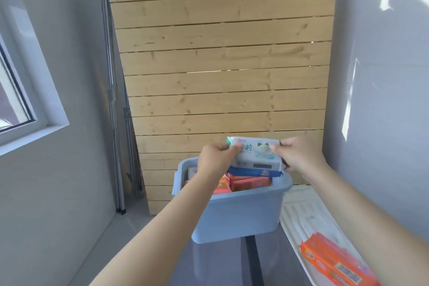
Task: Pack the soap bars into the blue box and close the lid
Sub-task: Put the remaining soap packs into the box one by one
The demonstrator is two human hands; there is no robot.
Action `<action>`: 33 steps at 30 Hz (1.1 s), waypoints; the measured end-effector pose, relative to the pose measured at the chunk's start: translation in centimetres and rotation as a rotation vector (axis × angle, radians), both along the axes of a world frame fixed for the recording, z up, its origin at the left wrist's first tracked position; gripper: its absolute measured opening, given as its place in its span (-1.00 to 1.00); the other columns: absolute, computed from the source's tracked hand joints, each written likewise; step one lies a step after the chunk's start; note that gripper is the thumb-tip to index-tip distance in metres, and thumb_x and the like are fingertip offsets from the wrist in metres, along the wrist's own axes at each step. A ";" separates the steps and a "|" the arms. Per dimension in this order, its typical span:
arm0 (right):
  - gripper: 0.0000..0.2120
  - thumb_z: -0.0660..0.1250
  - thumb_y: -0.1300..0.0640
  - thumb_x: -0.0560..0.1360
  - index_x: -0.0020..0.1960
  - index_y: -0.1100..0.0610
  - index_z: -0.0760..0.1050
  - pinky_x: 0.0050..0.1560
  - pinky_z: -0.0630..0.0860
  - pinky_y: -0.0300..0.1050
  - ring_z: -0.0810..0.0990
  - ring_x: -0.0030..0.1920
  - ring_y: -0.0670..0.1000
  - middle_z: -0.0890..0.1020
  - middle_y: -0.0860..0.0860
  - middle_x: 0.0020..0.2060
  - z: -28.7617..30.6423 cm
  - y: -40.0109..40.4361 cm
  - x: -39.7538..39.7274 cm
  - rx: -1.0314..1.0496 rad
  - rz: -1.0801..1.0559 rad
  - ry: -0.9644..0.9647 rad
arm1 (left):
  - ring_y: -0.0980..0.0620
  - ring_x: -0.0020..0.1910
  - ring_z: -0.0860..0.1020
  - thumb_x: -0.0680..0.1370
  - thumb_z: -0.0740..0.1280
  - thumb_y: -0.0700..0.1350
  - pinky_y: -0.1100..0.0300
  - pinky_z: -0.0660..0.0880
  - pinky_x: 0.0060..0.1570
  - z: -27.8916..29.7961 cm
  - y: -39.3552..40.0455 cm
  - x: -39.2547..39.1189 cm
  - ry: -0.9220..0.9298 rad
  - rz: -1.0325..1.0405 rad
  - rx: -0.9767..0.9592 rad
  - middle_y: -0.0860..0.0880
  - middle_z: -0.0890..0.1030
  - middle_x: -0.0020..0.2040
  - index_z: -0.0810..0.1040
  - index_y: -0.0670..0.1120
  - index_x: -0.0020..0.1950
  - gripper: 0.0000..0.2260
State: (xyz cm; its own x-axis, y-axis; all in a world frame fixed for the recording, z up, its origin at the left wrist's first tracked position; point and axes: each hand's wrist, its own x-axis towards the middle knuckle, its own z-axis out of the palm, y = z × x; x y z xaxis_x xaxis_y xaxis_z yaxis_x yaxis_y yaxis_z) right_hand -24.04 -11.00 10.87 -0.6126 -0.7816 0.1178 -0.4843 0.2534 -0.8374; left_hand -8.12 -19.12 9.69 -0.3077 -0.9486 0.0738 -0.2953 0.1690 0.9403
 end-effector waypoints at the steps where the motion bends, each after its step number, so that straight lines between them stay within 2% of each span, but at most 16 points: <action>1: -0.68 0.32 -0.02 0.46 -0.01 0.23 0.62 0.00 0.61 0.10 0.67 -0.27 0.13 0.69 0.14 -0.25 0.2 -0.7 -0.6 0.067 -0.002 0.079 | -0.08 -0.32 0.38 0.44 0.38 0.10 0.11 0.40 -0.23 -0.4 -0.5 -0.4 -0.047 -0.020 0.025 -0.14 0.47 -0.33 0.62 -0.22 -0.15 -0.65; 4: -0.69 0.32 -0.02 0.47 0.02 0.21 0.64 -0.04 0.62 -0.01 0.67 -0.27 0.13 0.71 0.16 -0.11 -0.1 -2.5 -1.8 0.240 0.055 0.145 | -0.17 -0.29 0.59 0.41 0.42 0.12 -0.04 0.61 -0.06 -1.6 -1.7 -0.8 -0.151 -0.062 0.116 -0.19 0.63 -0.28 0.60 -0.30 -0.16 -0.56; 6: -0.70 0.33 0.01 0.48 0.02 0.23 0.63 -0.14 0.63 -0.03 0.66 -0.28 0.14 0.69 0.15 -0.10 -1.2 -3.8 -2.4 0.306 0.088 0.091 | -0.20 -0.17 0.67 0.39 0.44 0.13 -0.08 0.60 0.01 -2.9 -2.7 -1.0 -0.208 -0.079 0.162 -0.23 0.70 -0.17 0.61 -0.32 -0.08 -0.52; 9: -0.68 0.32 0.02 0.48 0.06 0.26 0.60 -0.23 0.58 -0.08 0.58 -0.38 0.10 0.67 0.17 -0.07 -2.8 -4.9 -2.8 0.348 0.082 0.102 | -0.13 -0.17 0.67 0.39 0.45 0.10 -0.01 0.61 -0.01 -4.1 -3.4 -1.4 -0.292 -0.120 0.150 -0.13 0.70 -0.19 0.60 -0.17 -0.14 -0.68; 11: -0.71 0.32 0.03 0.48 -0.04 0.26 0.62 -0.22 0.57 -0.06 0.55 -0.38 0.10 0.66 0.16 -0.18 -3.4 -5.4 -2.9 0.365 0.084 0.174 | -0.11 -0.19 0.67 0.38 0.46 0.11 0.00 0.62 -0.04 -4.3 -3.9 -1.7 -0.338 -0.113 0.125 -0.13 0.70 -0.20 0.60 -0.17 -0.14 -0.66; 12: -0.75 0.33 0.03 0.47 -0.18 0.23 0.59 -0.26 0.52 -0.09 0.50 -0.39 0.11 0.59 0.12 -0.32 -3.6 -5.6 -2.9 0.375 0.094 0.213 | -0.08 -0.20 0.67 0.37 0.46 0.13 0.01 0.61 -0.06 -4.2 -4.3 -1.8 -0.372 -0.110 0.109 -0.13 0.71 -0.22 0.60 -0.19 -0.14 -0.63; 14: -0.66 0.36 0.04 0.45 -0.41 0.14 0.35 -0.29 0.36 -0.13 0.37 -0.43 0.10 0.36 0.05 -0.48 -3.8 -5.8 -2.8 0.417 0.114 0.286 | 0.05 -0.35 0.63 0.36 0.44 0.17 0.14 0.55 -0.21 -4.2 -4.7 -1.9 -0.477 -0.126 0.060 -0.05 0.68 -0.39 0.57 -0.17 -0.24 -0.62; 15: -0.61 0.38 0.05 0.44 -0.44 0.13 0.27 -0.31 0.30 -0.14 0.33 -0.45 0.08 0.30 0.04 -0.51 -3.9 -5.8 -2.7 0.436 0.122 0.315 | 0.09 -0.42 0.58 0.36 0.43 0.19 0.21 0.48 -0.28 -4.2 -4.7 -2.0 -0.543 -0.137 0.028 0.00 0.63 -0.49 0.53 -0.13 -0.32 -0.62; 17: -0.63 0.39 0.07 0.43 -0.41 0.14 0.28 -0.33 0.27 -0.15 0.33 -0.44 0.07 0.30 0.03 -0.52 -4.2 -5.9 -2.7 0.457 0.123 0.370 | 0.06 -0.45 0.49 0.36 0.40 0.22 0.21 0.39 -0.35 -4.5 -4.6 -2.4 -0.672 -0.121 -0.066 0.03 0.52 -0.54 0.44 -0.09 -0.41 -0.60; 19: -0.71 0.38 0.04 0.43 -0.35 0.13 0.37 -0.30 0.32 -0.16 0.42 -0.33 0.09 0.37 0.02 -0.48 -4.5 -5.9 -2.4 0.486 0.134 0.458 | 0.02 -0.41 0.44 0.37 0.40 0.22 0.20 0.32 -0.40 -4.8 -4.5 -2.5 -0.735 -0.082 -0.150 -0.05 0.49 -0.46 0.44 -0.09 -0.37 -0.60; 20: -0.76 0.38 0.02 0.43 -0.33 0.11 0.42 -0.29 0.35 -0.16 0.45 -0.27 0.09 0.43 0.01 -0.43 -4.6 -5.8 -2.3 0.496 0.162 0.505 | 0.01 -0.38 0.45 0.37 0.41 0.20 0.20 0.31 -0.40 -4.9 -4.5 -2.4 -0.724 -0.078 -0.164 -0.09 0.52 -0.41 0.51 -0.11 -0.32 -0.63; 22: -0.88 0.39 0.00 0.42 -0.15 0.05 0.63 -0.11 0.48 -0.13 0.56 -0.09 0.07 0.61 0.01 -0.17 -4.8 -5.7 -2.2 0.497 0.235 0.521 | 0.01 -0.37 0.47 0.37 0.43 0.17 0.20 0.34 -0.39 -5.1 -4.7 -2.2 -0.685 -0.098 -0.165 -0.05 0.55 -0.40 0.66 -0.14 -0.25 -0.65; 24: -0.79 0.40 0.02 0.42 0.03 0.01 0.66 0.08 0.51 -0.10 0.57 0.06 0.05 0.66 -0.02 0.05 -5.0 -5.6 -2.4 0.452 0.268 0.469 | 0.01 -0.35 0.50 0.36 0.44 0.16 0.18 0.39 -0.34 -5.3 -4.8 -2.0 -0.662 -0.132 -0.159 -0.02 0.59 -0.36 0.70 -0.10 -0.26 -0.69; 28: -0.84 0.37 0.02 0.44 -0.02 -0.07 0.68 0.14 0.45 -0.10 0.54 0.08 0.00 0.68 -0.10 0.04 -5.5 -5.7 -3.3 0.373 0.345 0.362 | 0.06 -0.25 0.58 0.36 0.44 0.15 0.20 0.46 -0.26 -5.7 -4.7 -2.3 -0.596 -0.088 -0.218 0.05 0.66 -0.25 0.62 0.06 -0.21 -0.81; 31: -0.80 0.24 -0.07 0.50 -0.01 -0.21 0.64 0.21 0.28 -0.07 0.39 0.19 0.09 0.63 -0.13 0.08 -6.0 -6.1 -3.3 0.457 0.432 0.436 | 0.09 -0.23 0.59 0.35 0.43 0.19 0.22 0.45 -0.28 -5.7 -4.3 -2.9 -0.574 -0.152 -0.277 0.06 0.67 -0.17 0.62 0.11 -0.01 -0.72; 33: -0.76 0.18 -0.06 0.53 0.02 -0.24 0.61 0.21 0.25 -0.06 0.33 0.21 0.13 0.60 -0.10 0.11 -6.1 -6.3 -3.2 0.487 0.454 0.452 | 0.02 -0.13 0.59 0.36 0.41 0.20 0.17 0.51 -0.17 -5.5 -4.3 -3.6 -0.643 -0.234 -0.294 0.02 0.66 -0.11 0.65 0.12 0.04 -0.69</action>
State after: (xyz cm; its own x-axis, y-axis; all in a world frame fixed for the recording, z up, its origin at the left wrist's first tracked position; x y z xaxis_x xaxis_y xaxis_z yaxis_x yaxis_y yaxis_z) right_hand -27.22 -17.31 4.74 -0.1971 -0.9703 -0.1400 -0.8935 0.2366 -0.3818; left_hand -11.68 -23.46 4.15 -0.5674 -0.8218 0.0520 -0.6975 0.5132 0.5002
